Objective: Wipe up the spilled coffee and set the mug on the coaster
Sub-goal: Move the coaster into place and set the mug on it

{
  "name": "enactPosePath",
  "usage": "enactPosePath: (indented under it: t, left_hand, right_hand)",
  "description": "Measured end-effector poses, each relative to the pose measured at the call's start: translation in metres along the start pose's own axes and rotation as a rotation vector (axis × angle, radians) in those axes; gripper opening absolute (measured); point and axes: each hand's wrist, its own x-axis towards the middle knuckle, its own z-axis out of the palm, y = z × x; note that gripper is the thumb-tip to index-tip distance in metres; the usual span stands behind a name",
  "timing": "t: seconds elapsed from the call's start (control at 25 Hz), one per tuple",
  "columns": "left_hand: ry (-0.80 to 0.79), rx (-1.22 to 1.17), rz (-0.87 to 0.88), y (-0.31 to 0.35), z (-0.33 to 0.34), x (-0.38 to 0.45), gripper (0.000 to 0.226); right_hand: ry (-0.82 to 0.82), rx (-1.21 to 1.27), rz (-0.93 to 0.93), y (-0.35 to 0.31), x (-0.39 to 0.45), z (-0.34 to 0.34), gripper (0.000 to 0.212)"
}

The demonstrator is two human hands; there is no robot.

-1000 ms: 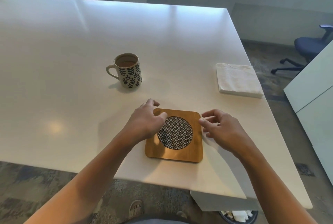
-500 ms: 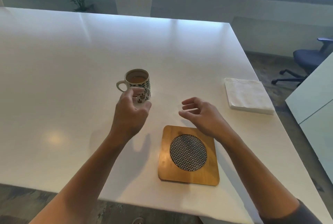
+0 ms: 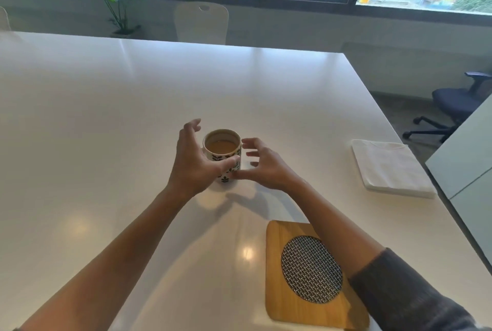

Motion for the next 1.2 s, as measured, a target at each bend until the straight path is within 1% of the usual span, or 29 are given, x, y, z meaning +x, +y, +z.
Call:
enactPosePath:
  t: [0.08, 0.16, 0.28, 0.36, 0.44, 0.48, 0.68, 0.88, 1.08, 1.2]
  left_hand:
    - [-0.058, 0.05, -0.012, -0.006, 0.001, 0.01, 0.122]
    - [-0.091, 0.084, -0.018, -0.009, 0.001, 0.018, 0.133]
    - [-0.159, 0.124, -0.064, -0.015, -0.002, 0.026, 0.14]
    - [-0.199, 0.15, -0.073, -0.02, -0.003, 0.028, 0.127]
    - [-0.183, 0.149, -0.062, -0.023, -0.002, 0.027, 0.107]
    - [-0.166, 0.139, -0.058, -0.023, -0.001, 0.025, 0.1]
    - [-0.083, 0.132, -0.034, -0.02, 0.003, 0.022, 0.078]
    - [-0.029, 0.142, -0.029, -0.017, 0.006, 0.022, 0.067]
    - [-0.02, 0.112, -0.001, -0.007, 0.008, 0.013, 0.064]
    - [-0.011, 0.082, 0.051, 0.006, 0.013, 0.005, 0.066]
  right_hand:
    - [0.003, 0.015, -0.035, 0.001, 0.013, 0.007, 0.092]
    - [0.009, 0.028, -0.062, 0.004, 0.023, 0.011, 0.087]
    - [-0.022, 0.055, -0.095, 0.009, 0.032, 0.014, 0.088]
    - [-0.04, 0.083, -0.1, 0.013, 0.034, 0.02, 0.089]
    - [-0.04, 0.103, -0.092, 0.018, 0.033, 0.025, 0.089]
    - [-0.037, 0.108, -0.093, 0.02, 0.033, 0.027, 0.088]
    - [-0.021, 0.096, -0.098, 0.021, 0.035, 0.027, 0.086]
    - [-0.032, 0.08, -0.135, 0.021, 0.037, 0.024, 0.08]
    - [-0.001, 0.1, -0.136, 0.019, 0.023, 0.017, 0.073]
    - [0.02, 0.115, -0.149, 0.018, 0.007, 0.005, 0.074]
